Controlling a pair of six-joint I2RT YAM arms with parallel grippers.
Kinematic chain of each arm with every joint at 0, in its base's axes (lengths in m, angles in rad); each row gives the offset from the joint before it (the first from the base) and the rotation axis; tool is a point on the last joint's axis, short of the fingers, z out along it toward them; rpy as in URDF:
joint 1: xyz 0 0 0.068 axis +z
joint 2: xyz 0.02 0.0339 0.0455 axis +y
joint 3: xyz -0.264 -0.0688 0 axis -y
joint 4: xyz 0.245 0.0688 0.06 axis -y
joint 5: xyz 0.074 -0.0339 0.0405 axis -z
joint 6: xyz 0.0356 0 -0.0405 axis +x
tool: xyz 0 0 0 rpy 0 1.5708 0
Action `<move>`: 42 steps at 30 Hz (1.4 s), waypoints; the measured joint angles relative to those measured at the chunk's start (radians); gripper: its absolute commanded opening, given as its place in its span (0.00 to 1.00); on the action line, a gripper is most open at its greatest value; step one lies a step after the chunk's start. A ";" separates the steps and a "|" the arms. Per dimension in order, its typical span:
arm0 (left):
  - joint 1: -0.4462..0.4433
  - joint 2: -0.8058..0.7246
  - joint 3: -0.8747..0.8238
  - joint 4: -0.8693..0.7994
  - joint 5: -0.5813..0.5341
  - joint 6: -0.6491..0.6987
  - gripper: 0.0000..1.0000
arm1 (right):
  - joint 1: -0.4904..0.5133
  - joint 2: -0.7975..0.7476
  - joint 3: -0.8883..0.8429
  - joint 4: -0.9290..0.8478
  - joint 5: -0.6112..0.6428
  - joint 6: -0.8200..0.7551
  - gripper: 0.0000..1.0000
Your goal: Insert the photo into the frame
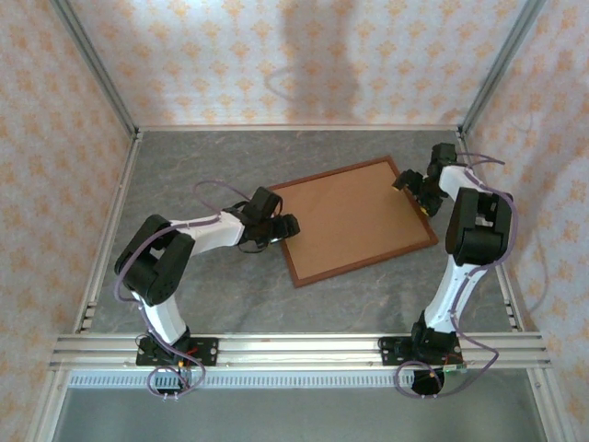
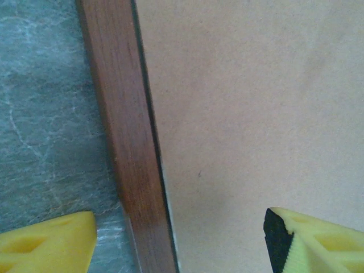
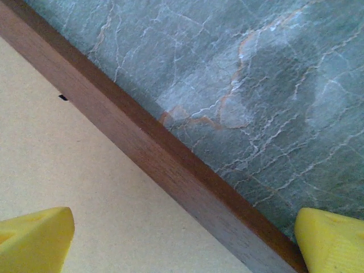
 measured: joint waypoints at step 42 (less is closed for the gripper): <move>0.070 -0.082 0.018 -0.179 -0.047 0.098 0.71 | 0.077 -0.230 -0.336 0.127 -0.138 0.051 0.93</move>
